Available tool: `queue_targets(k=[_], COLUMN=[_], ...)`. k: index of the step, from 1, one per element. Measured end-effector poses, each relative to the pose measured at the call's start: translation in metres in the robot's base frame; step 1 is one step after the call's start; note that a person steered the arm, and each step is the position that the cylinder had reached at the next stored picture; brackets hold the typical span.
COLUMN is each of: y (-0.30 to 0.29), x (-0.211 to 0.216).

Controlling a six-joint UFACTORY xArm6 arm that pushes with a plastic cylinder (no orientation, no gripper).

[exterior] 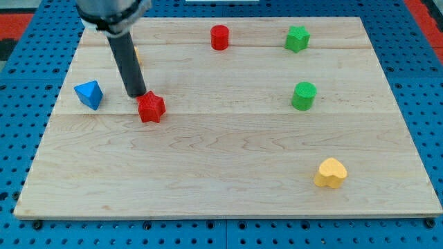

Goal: Slide the red star to the bottom center

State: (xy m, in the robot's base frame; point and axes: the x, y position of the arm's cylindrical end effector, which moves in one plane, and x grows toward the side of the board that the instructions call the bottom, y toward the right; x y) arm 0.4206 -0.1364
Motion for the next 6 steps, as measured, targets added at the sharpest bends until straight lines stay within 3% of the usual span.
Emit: queue_targets(k=[1,3,4,5,6], y=[0.036,0.093,0.089,0.092,0.089], x=[0.062,0.040,0.097,0.086,-0.014])
